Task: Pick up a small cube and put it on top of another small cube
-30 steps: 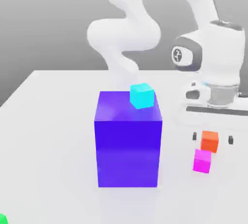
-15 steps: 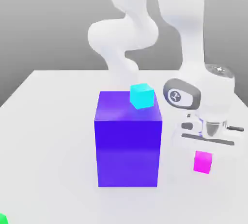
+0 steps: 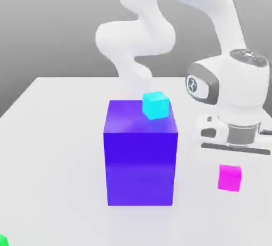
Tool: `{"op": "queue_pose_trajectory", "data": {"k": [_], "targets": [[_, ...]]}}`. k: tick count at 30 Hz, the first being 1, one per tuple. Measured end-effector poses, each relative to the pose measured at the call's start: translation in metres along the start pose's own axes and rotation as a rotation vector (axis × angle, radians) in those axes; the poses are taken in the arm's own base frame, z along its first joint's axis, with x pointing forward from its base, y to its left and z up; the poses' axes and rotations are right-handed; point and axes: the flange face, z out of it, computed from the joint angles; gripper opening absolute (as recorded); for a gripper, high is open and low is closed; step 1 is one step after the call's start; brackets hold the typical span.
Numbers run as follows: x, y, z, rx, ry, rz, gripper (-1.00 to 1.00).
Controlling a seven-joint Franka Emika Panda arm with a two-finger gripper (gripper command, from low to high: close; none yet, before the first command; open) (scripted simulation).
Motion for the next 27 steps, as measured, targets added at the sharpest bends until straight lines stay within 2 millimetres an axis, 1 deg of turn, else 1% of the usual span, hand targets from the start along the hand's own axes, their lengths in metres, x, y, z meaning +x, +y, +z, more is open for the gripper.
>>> {"op": "queue_pose_trajectory", "data": {"k": [1, 3, 5, 7, 10, 12, 14, 15, 16, 17, 18, 23, 24, 25, 27], "targets": [[0.029, -0.007, -0.003, 0.002, -0.001, 0.034, -1.0], [0.087, -0.013, -0.009, 0.004, 0.0, 0.1, -1.0], [0.141, -0.011, -0.014, 0.006, 0.002, 0.161, -1.0], [0.192, -0.002, -0.019, 0.007, 0.005, 0.224, -1.0], [0.263, 0.023, -0.027, 0.005, 0.011, 0.326, -1.0], [0.307, 0.046, -0.032, 0.003, 0.016, 0.394, -1.0], [0.348, 0.075, -0.035, 0.0, 0.023, 0.476, -1.0], [0.369, 0.089, -0.032, -0.002, 0.026, 0.519, -1.0], [0.39, 0.104, -0.025, -0.005, 0.029, 0.561, -1.0], [0.411, 0.119, -0.011, -0.007, 0.032, 0.603, -1.0], [0.431, 0.135, 0.003, -0.011, 0.036, 0.645, 1.0], [0.431, 0.135, 0.003, -0.011, 0.036, 0.645, 1.0], [0.442, 0.143, 0.011, -0.014, 0.039, 0.667, 1.0], [0.447, 0.147, 0.006, -0.015, 0.04, 0.677, 1.0], [0.45, 0.149, -0.02, -0.016, 0.042, 0.685, 1.0]]}}
